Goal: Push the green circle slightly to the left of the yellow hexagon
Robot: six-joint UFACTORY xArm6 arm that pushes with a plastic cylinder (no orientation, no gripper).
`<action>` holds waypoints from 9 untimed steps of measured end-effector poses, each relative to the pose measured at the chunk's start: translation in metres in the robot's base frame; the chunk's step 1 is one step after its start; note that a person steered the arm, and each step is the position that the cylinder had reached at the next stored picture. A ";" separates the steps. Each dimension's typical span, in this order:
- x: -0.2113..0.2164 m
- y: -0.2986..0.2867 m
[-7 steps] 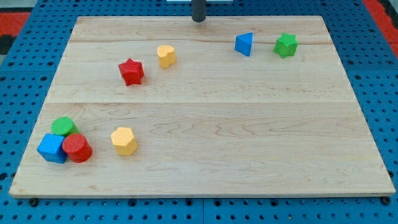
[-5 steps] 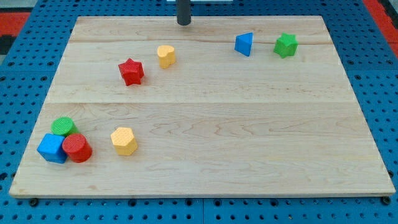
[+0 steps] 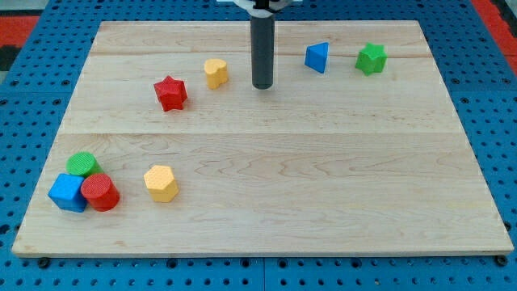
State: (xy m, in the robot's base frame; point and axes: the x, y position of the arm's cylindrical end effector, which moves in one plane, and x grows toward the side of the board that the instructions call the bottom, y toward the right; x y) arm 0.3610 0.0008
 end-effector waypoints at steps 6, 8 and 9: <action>0.148 -0.235; 0.153 -0.202; 0.164 -0.218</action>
